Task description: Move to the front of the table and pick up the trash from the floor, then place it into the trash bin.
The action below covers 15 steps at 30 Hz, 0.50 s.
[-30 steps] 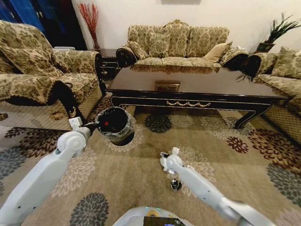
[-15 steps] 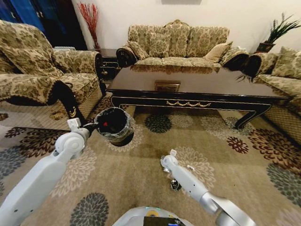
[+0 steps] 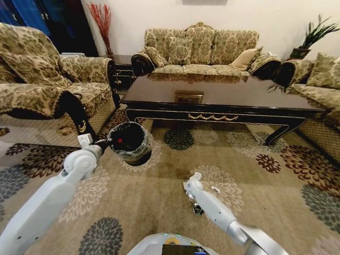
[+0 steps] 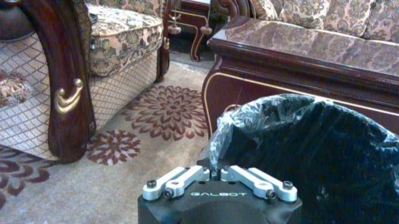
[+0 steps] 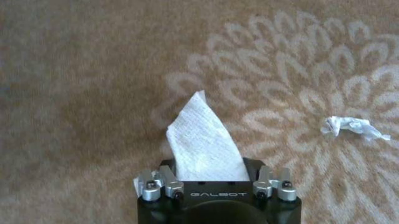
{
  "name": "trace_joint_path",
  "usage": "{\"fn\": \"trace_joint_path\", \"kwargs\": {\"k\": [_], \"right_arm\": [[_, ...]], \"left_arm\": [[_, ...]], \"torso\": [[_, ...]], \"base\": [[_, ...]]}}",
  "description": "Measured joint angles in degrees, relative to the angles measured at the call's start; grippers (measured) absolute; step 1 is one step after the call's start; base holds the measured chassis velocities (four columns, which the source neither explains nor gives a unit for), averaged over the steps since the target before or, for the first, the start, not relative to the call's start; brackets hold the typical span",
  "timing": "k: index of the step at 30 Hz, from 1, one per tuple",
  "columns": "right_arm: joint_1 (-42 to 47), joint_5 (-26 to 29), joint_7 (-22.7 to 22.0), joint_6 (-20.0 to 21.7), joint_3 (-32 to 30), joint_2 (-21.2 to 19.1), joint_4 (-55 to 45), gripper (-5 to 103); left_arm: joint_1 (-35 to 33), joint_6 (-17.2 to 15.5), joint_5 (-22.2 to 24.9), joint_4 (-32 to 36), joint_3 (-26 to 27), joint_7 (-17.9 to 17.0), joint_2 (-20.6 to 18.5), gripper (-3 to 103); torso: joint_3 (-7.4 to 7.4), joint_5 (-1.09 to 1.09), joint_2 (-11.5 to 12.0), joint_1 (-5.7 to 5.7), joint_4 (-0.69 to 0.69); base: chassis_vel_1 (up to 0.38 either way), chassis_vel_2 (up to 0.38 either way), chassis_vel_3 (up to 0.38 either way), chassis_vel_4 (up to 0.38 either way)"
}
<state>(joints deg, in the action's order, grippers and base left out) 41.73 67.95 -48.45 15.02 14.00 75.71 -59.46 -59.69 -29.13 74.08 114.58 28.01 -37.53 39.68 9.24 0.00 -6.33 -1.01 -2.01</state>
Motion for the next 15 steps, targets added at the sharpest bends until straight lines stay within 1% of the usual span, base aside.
{"fn": "trace_joint_path", "kwargs": {"k": [3,4,5,6,8,9,12,13,15], "right_arm": [[0.6,-0.6,-0.3,0.3,0.7,-0.4,-0.7,59],[0.6,-0.6,-0.3,0.3,0.7,-0.4,-0.7,59],[0.7,-0.9,-0.3,0.3,0.9,-0.6,-1.0,54],[0.7,-1.0,-0.3,0.3,1.0,-0.8,-1.2,54],[0.9,-1.7,-0.4,0.1,1.5,-1.5,-2.3,47],[0.9,-1.7,-0.4,0.1,1.5,-1.5,-2.3,47],[1.3,-2.3,-0.2,-0.8,2.0,-3.2,-5.3,35],[1.3,-2.3,-0.2,-0.8,2.0,-3.2,-5.3,35],[1.8,-2.8,0.3,-2.2,2.4,-5.0,-8.7,26]], "left_arm": [[0.0,0.1,-0.1,-0.1,-0.1,0.0,0.0,3],[0.0,0.1,-0.1,-0.1,-0.1,0.0,0.0,3],[0.0,0.1,-0.1,-0.1,-0.1,0.0,0.1,3],[0.0,0.1,-0.1,-0.1,-0.1,0.0,0.1,3],[0.0,0.2,-0.2,-0.2,-0.2,0.0,0.1,3],[0.0,0.2,-0.2,-0.2,-0.2,0.0,0.1,3],[0.1,0.2,-0.3,-0.2,-0.2,0.0,0.0,3],[0.1,0.2,-0.3,-0.2,-0.2,0.0,0.0,3],[0.1,0.3,-0.3,-0.2,-0.3,0.0,0.0,3]], "torso": [[0.0,0.0,0.0,0.0,0.0],[0.0,0.0,0.0,0.0,0.0],[0.0,0.0,0.0,0.0,0.0],[0.0,0.0,0.0,0.0,0.0],[0.0,0.0,0.0,0.0,0.0],[0.0,0.0,0.0,0.0,0.0],[0.0,0.0,0.0,0.0,0.0],[0.0,0.0,0.0,0.0,0.0],[0.0,0.01,0.0,0.0,0.0]], "base": [[0.0,0.0,0.0,0.0],[0.0,0.0,0.0,0.0],[0.0,0.0,0.0,0.0],[0.0,0.0,0.0,0.0],[0.0,0.0,0.0,0.0],[0.0,0.0,0.0,0.0],[0.0,0.0,0.0,0.0],[0.0,0.0,0.0,0.0],[0.0,0.0,0.0,0.0]]}}
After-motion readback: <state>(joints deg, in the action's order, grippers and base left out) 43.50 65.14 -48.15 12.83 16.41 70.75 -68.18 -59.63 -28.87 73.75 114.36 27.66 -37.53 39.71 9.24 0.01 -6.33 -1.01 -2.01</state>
